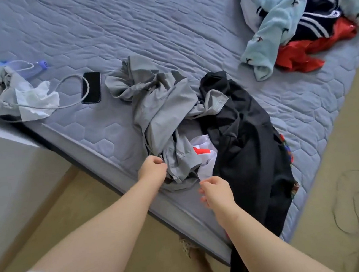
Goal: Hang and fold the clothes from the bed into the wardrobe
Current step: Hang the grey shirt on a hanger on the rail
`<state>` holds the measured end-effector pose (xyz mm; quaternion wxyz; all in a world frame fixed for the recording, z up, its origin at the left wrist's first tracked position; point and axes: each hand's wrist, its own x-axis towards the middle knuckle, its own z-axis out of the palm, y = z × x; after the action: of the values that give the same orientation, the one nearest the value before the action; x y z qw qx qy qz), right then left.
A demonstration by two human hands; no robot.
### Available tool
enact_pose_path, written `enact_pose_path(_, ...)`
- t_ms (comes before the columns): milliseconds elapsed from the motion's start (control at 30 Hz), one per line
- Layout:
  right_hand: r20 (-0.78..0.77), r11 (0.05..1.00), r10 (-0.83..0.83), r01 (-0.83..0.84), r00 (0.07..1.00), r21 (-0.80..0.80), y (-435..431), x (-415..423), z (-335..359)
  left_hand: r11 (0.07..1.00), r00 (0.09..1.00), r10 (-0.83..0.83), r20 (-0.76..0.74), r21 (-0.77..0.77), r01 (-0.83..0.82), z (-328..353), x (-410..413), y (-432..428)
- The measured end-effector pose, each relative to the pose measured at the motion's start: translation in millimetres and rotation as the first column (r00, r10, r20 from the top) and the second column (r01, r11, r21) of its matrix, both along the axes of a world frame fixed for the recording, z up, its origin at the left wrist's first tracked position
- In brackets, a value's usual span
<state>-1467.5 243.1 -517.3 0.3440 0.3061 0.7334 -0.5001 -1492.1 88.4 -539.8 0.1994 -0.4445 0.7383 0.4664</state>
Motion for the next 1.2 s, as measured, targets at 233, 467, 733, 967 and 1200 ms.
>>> enact_pose_path(233,0.069,0.995,-0.071,0.075,0.995,-0.061,12.5,-24.6,-37.7,0.758,0.772,0.635,0.026,0.170,-0.629,-39.0,-65.0,-0.4)
enact_pose_path(467,0.081,0.991,-0.109,0.115,0.991,-0.065,10.3,-40.7,-32.9,0.739,0.843,0.533,0.068,0.448,-0.503,-42.5,-76.1,-9.9)
enact_pose_path(733,0.049,0.959,-0.207,0.213,0.977,-0.190,-34.5,-61.4,37.2,0.882,0.981,0.156,-0.116,0.463,-0.086,61.9,1.8,-42.9)
enact_pose_path(967,0.226,0.886,-0.270,0.333,0.936,-0.323,-83.8,-26.4,102.3,0.769,0.957,-0.186,-0.221,0.574,0.282,153.5,84.8,-71.0)
enact_pose_path(1200,-0.005,0.960,-0.029,0.027,1.000,-0.278,-115.2,30.3,167.5,0.798,0.949,0.152,-0.277,0.601,0.048,202.7,153.1,-114.6)
